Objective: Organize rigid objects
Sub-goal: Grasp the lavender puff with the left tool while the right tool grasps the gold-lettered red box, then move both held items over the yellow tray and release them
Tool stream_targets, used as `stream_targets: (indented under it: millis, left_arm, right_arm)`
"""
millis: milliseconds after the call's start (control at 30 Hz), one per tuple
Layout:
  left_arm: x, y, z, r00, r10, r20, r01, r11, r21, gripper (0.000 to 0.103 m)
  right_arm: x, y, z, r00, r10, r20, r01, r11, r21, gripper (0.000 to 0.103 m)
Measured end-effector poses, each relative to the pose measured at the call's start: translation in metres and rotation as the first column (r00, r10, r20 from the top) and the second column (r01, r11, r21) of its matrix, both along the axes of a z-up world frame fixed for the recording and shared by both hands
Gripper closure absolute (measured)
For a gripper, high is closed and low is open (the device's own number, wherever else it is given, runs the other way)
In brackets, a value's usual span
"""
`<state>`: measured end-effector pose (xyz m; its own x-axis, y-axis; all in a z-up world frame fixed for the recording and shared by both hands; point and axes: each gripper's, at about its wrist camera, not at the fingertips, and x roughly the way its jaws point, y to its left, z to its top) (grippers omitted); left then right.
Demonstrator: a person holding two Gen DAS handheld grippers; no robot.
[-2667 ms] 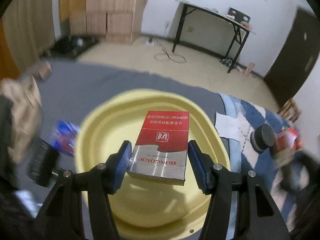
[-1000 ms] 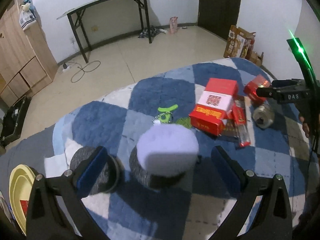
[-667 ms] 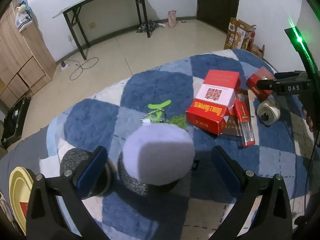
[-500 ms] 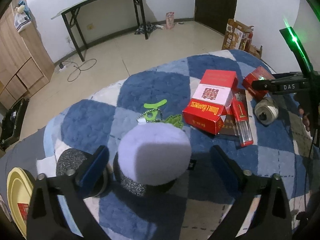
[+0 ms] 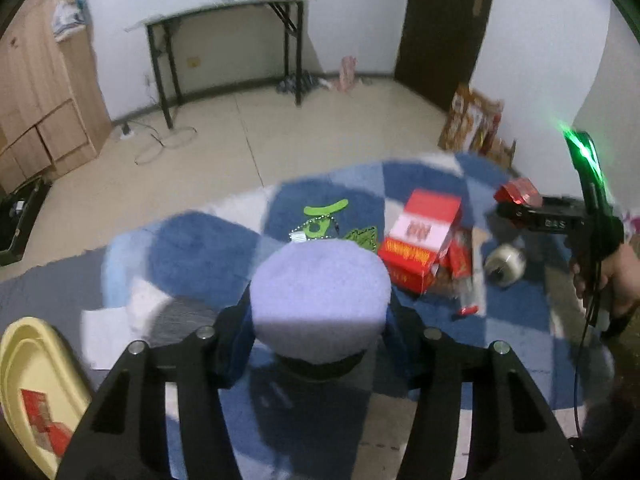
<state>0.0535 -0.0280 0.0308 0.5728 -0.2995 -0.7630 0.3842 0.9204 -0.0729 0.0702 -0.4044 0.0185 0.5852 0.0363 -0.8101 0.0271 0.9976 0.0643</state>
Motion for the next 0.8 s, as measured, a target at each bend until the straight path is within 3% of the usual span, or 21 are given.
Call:
stream_targets:
  millis: [67, 167, 233, 367, 500, 600, 700, 800]
  left_arm:
    - [-0.011, 0.024, 0.025, 0.999, 0.023, 0.024, -0.022, 0.999, -0.029, 0.046]
    - [-0.039, 0.079, 0.058, 0.993, 0.107, 0.054, -0.105, 0.993, -0.045, 0.046]
    - [-0.06, 0.115, 0.072, 0.984, 0.161, 0.081, -0.158, 0.987, -0.043, 0.046]
    - [-0.098, 0.204, 0.085, 0.948, 0.307, 0.081, -0.306, 0.952, -0.03, 0.046]
    - [-0.125, 0.278, 0.061, 0.904, 0.425, 0.039, -0.426, 0.904, 0.04, 0.046]
    - [-0.131, 0.315, 0.022, 0.877, 0.479, -0.03, -0.476, 0.877, 0.069, 0.046]
    - [-0.119, 0.353, -0.02, 0.829, 0.547, -0.117, -0.545, 0.837, 0.045, 0.046]
    - [-0.096, 0.372, -0.043, 0.811, 0.564, -0.153, -0.567, 0.823, 0.026, 0.046]
  right_arm:
    - [-0.012, -0.003, 0.026, 0.999, 0.001, 0.05, -0.003, 0.999, 0.038, 0.013]
    - [-0.035, 0.018, 0.073, 0.987, 0.084, 0.135, -0.089, 0.995, 0.034, 0.013]
    - [-0.056, 0.054, 0.1, 0.967, 0.185, 0.178, -0.192, 0.981, 0.024, 0.013]
    - [-0.089, 0.142, 0.12, 0.913, 0.362, 0.19, -0.372, 0.928, 0.019, 0.013]
    - [-0.118, 0.254, 0.12, 0.824, 0.539, 0.172, -0.551, 0.834, 0.023, 0.013]
    - [-0.129, 0.345, 0.104, 0.748, 0.651, 0.13, -0.659, 0.752, 0.024, 0.013]
    - [-0.135, 0.425, 0.083, 0.666, 0.741, 0.083, -0.744, 0.669, -0.001, 0.013]
    - [-0.132, 0.489, 0.057, 0.6, 0.799, 0.029, -0.799, 0.601, -0.023, 0.013]
